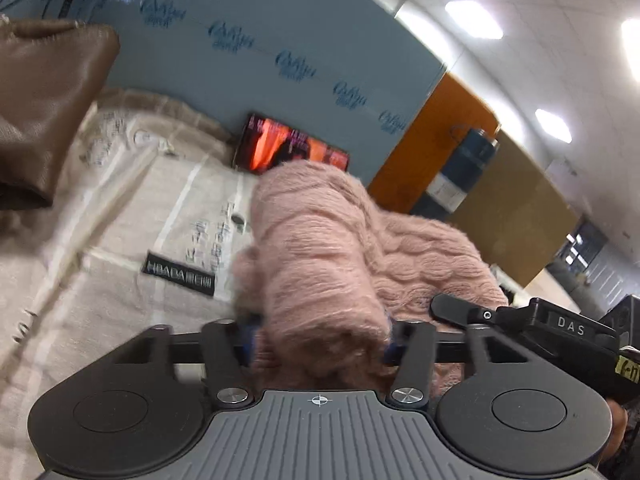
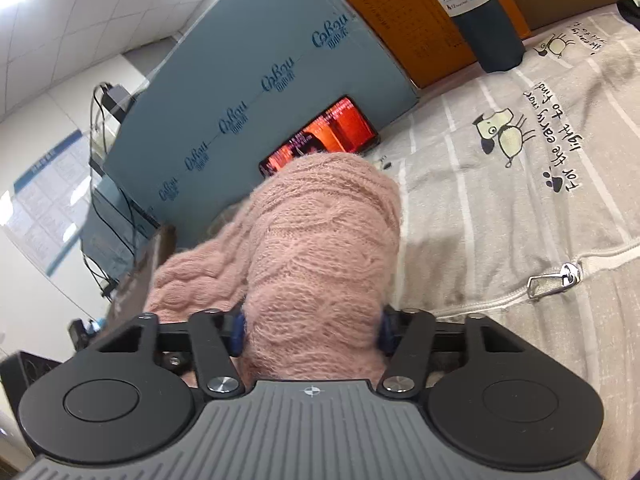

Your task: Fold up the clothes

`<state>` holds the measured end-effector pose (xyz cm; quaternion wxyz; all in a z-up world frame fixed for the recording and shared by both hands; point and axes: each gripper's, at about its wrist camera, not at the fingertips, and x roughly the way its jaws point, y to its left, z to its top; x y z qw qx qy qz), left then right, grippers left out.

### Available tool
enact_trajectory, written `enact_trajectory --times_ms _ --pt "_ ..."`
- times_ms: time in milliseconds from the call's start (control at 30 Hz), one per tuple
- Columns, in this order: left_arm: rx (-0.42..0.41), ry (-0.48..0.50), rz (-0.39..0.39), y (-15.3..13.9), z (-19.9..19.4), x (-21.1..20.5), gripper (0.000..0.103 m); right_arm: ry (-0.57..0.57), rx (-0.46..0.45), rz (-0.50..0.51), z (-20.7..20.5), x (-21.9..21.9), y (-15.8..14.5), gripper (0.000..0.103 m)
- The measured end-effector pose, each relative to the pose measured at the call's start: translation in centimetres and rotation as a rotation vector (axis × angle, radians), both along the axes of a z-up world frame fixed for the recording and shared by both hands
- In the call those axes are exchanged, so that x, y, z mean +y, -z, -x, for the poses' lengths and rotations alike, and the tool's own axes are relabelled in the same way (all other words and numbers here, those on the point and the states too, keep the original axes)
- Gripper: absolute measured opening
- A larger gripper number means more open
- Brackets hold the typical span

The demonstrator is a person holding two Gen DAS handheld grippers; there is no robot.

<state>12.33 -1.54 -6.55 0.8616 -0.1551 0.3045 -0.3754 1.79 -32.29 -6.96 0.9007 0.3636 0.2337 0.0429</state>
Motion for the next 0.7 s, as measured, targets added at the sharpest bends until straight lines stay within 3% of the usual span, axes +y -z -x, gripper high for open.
enact_trajectory --times_ms 233,400,567,700 --pt "-0.134 -0.108 0.149 -3.4 1.5 5.3 0.048 -0.07 -0.124 0.011 -0.2 3.1 -4.7 0.045" --pt "-0.28 -0.251 0.208 -6.3 1.8 11.1 0.048 -0.193 -0.235 0.035 -3.5 7.8 -8.7 0.045" --pt "-0.37 -0.438 0.197 -7.9 0.4 16.6 0.048 -0.317 -0.292 0.069 -9.0 14.4 -11.5 0.045" --pt "-0.43 -0.591 0.147 -8.2 -1.4 19.7 0.048 -0.388 -0.308 0.101 -13.4 19.7 -11.9 0.047"
